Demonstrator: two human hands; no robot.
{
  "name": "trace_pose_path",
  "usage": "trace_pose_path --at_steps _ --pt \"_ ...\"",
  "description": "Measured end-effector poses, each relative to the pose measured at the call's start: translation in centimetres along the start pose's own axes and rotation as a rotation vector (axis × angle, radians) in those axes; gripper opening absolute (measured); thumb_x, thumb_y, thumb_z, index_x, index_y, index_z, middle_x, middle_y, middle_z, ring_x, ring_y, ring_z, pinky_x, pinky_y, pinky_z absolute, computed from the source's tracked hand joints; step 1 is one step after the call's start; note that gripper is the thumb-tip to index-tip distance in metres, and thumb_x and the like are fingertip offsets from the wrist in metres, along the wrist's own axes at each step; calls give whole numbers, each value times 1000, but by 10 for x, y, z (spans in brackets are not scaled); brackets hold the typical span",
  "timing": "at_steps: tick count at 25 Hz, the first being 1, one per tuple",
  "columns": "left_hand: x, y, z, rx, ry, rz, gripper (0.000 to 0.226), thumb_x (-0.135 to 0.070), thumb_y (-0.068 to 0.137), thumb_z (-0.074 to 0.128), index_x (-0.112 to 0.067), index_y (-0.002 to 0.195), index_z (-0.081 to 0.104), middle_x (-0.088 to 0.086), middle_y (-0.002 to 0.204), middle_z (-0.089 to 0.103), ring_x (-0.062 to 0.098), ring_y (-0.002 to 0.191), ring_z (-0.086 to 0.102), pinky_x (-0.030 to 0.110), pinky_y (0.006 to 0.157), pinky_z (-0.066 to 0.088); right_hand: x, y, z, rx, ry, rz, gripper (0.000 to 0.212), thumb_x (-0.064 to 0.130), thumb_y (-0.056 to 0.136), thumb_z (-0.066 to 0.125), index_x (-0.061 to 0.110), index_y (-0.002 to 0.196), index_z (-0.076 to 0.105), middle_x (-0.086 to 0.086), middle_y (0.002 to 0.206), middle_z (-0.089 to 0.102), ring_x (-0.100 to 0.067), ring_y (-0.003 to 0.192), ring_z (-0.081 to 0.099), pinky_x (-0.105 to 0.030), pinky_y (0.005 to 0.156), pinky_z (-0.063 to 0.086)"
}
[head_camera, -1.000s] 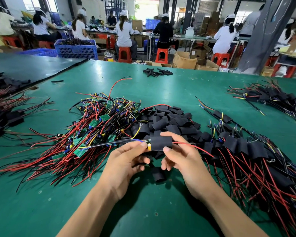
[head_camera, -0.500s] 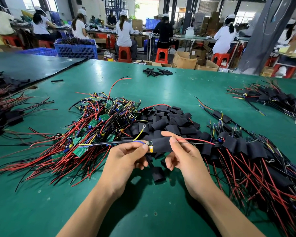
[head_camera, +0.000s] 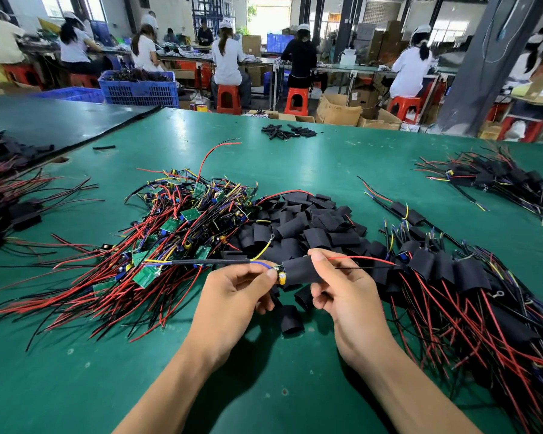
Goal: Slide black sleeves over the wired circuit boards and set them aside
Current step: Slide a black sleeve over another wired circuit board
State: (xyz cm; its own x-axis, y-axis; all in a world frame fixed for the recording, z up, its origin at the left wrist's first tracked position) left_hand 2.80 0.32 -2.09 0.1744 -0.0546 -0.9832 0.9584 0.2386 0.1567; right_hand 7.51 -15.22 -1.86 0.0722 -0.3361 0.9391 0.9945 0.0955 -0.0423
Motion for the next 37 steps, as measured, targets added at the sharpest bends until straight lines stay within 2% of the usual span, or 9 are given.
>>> trace_pose_path --at_steps 6,12,18,21,24,28,32,34,37 --pt "-3 -2 -4 102 6 -33 11 -5 92 65 2 89 73 10 68 61 20 56 53 25 53 44 5 4 -6 54 -38 164 6 15 89 69 11 94 70 2 66 62 -8 45 46 -19 41 30" --pt "-3 -3 -6 93 -44 -99 11 -3 91 64 7 93 70 10 72 62 20 55 54 24 53 45 9 4 -7 88 -59 181 6 9 90 68 11 85 72 -1 63 59 -8 44 44 -19 40 30" --pt "-3 -1 3 180 -254 -274 30 -25 82 69 -10 107 75 8 86 68 19 59 59 23 55 50 0 3 1 45 147 266 3 4 92 63 6 94 64 -1 61 62 -9 41 46 -19 40 39" --pt "-5 1 -1 183 -285 -295 27 -22 83 71 -9 105 76 15 95 73 19 61 63 24 58 54 5 3 -1 166 153 208 17 15 82 71 7 96 66 -3 65 64 -11 48 51 -21 46 43" --pt "-8 4 -5 137 -403 -368 35 -25 78 71 0 101 76 15 88 74 14 59 65 22 58 56 6 0 0 341 62 92 39 13 76 82 5 112 67 -5 74 67 -18 59 57 -25 56 49" --pt "-11 3 -3 113 -455 -463 38 -34 71 74 0 89 78 10 73 72 11 58 68 21 57 57 2 -4 3 343 27 -23 31 29 76 80 14 103 75 -8 89 74 -19 72 66 -28 70 55" --pt "-14 2 2 84 -502 -430 29 -29 70 77 -9 91 79 9 82 73 13 58 67 22 57 58 -1 -5 6 279 30 -21 20 29 81 75 19 97 79 -7 91 74 -19 78 64 -33 78 55" --pt "-15 1 0 83 -530 -364 30 -22 70 77 -12 98 79 8 82 70 15 58 64 23 56 56 0 -4 5 256 41 -6 16 25 79 74 17 93 80 -5 86 72 -16 75 62 -29 72 54" --pt "-15 1 -1 54 -474 -269 30 -15 65 80 -5 93 76 11 73 64 17 55 61 23 53 53 5 -3 4 305 90 0 16 22 79 77 13 93 79 -8 88 72 -17 75 63 -27 72 55"
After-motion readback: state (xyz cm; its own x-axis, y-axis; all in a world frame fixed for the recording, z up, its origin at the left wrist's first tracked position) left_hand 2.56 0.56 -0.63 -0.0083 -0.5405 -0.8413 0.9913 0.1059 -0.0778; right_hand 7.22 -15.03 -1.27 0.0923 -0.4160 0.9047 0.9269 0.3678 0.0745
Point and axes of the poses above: each hand's wrist, its own y-axis towards the middle knuckle, its own z-axis out of the palm, x = y × z, the point moved 1 cm from there along y, towards the middle knuckle
